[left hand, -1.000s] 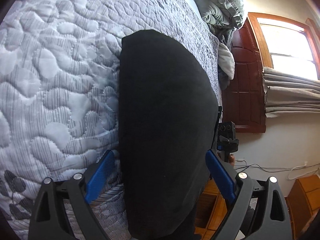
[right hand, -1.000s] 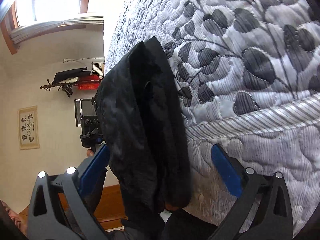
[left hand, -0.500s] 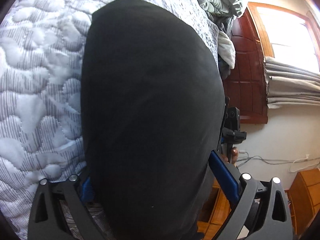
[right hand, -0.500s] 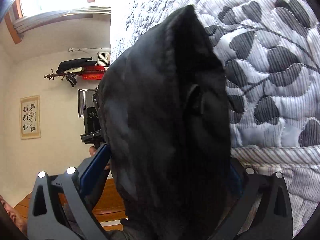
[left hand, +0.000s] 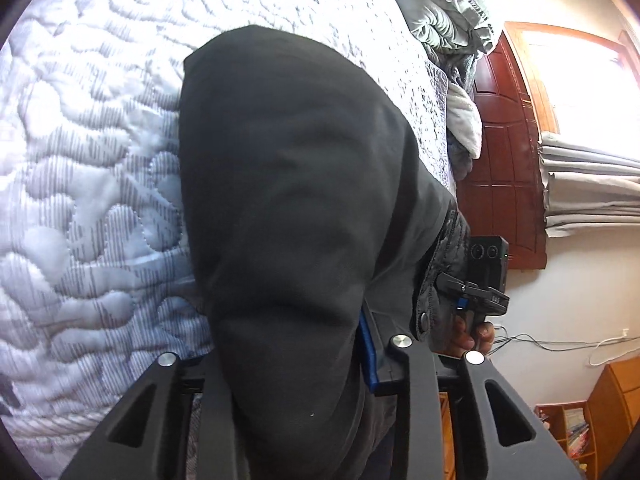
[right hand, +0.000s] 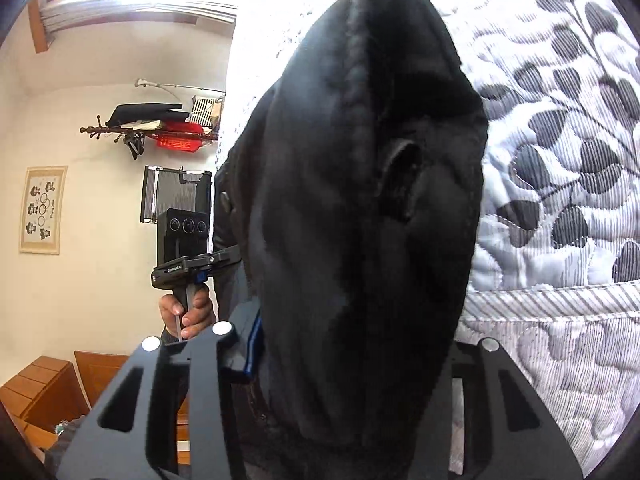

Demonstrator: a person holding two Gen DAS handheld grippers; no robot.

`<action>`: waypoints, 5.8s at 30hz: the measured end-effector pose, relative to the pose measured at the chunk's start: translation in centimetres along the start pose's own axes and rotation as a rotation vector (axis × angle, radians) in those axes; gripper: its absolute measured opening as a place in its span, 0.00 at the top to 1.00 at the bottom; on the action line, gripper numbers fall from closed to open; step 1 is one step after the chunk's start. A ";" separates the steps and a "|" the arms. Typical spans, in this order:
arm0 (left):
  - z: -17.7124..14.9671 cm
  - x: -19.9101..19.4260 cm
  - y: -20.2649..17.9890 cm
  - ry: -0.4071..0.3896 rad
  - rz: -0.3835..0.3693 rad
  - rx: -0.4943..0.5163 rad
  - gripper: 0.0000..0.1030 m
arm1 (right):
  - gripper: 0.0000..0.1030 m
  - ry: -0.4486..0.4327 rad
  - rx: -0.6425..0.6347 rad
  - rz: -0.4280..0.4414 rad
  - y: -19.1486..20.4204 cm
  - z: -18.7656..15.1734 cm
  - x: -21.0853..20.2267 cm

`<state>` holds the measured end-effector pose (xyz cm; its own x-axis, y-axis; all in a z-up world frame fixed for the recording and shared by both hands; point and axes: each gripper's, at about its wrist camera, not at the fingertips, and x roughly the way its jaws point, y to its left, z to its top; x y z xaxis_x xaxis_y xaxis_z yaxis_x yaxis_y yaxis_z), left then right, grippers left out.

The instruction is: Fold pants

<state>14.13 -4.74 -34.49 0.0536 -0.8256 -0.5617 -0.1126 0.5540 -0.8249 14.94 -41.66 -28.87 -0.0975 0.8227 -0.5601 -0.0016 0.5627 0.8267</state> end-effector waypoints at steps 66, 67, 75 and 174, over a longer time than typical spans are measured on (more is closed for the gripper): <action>12.7 -17.2 10.8 -0.415 0.350 -0.068 0.28 | 0.28 -0.068 -0.139 -0.327 1.3 21.2 8.4; 12.6 -17.3 11.0 -0.418 0.341 -0.072 0.28 | 0.27 -0.069 -0.137 -0.325 1.1 21.1 8.4; 10.6 -19.3 8.8 -0.505 0.410 -0.041 0.14 | 0.14 -0.181 -0.123 -0.318 5.0 19.2 6.6; -38.6 -20.9 -27.5 -0.853 0.835 0.452 0.18 | 0.03 -0.741 -0.709 -0.730 36.4 -30.5 -2.9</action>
<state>-22.23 -6.82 2.39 0.7664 0.0275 -0.6418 -0.0828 0.9950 -0.0562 -15.20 -26.02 4.46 0.7318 0.3161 -0.6037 -0.3749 0.9265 0.0307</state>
